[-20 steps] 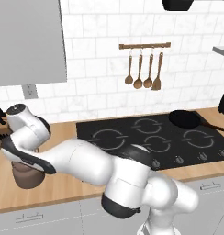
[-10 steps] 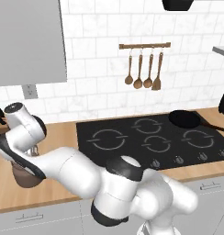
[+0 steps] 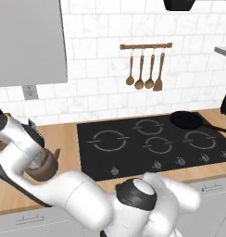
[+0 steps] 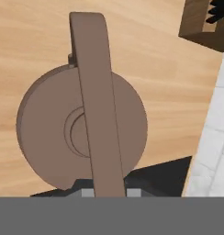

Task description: Pick the kettle from the counter and place it on a stove burner. Then turn the burner on.

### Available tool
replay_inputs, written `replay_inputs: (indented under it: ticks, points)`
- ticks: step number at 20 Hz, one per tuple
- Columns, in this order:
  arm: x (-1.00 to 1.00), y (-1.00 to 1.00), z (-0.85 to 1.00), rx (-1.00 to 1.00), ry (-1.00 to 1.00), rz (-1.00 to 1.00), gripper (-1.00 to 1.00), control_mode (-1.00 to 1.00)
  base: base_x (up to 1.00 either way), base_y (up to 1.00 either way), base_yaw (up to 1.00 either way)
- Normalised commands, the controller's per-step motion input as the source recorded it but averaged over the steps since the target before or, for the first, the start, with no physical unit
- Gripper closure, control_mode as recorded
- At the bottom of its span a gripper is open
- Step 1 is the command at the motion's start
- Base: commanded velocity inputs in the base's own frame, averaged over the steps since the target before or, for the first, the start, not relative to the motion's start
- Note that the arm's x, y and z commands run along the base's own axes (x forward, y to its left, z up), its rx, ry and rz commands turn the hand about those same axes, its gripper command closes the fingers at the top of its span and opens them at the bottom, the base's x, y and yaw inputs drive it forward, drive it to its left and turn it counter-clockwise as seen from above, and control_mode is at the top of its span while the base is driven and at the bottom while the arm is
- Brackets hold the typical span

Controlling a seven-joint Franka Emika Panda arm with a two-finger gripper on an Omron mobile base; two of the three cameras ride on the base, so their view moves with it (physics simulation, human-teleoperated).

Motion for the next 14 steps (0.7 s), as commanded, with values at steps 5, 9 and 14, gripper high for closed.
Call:
replay_inputs:
  ticks: [5, 9, 14]
  points:
    - [-0.07, -1.0, 0.17, -0.15, -0.44, 0.0, 1.0, -1.0, 0.0, 0.0, 0.0]
    - [0.22, -1.0, 0.17, -0.02, -0.3, 0.0, 1.0, -1.0, 0.0, 0.0, 0.0]
    - [0.69, -1.0, 0.19, 0.15, -0.03, 0.0, 1.0, -1.0, 0.0, 0.0, 0.0]
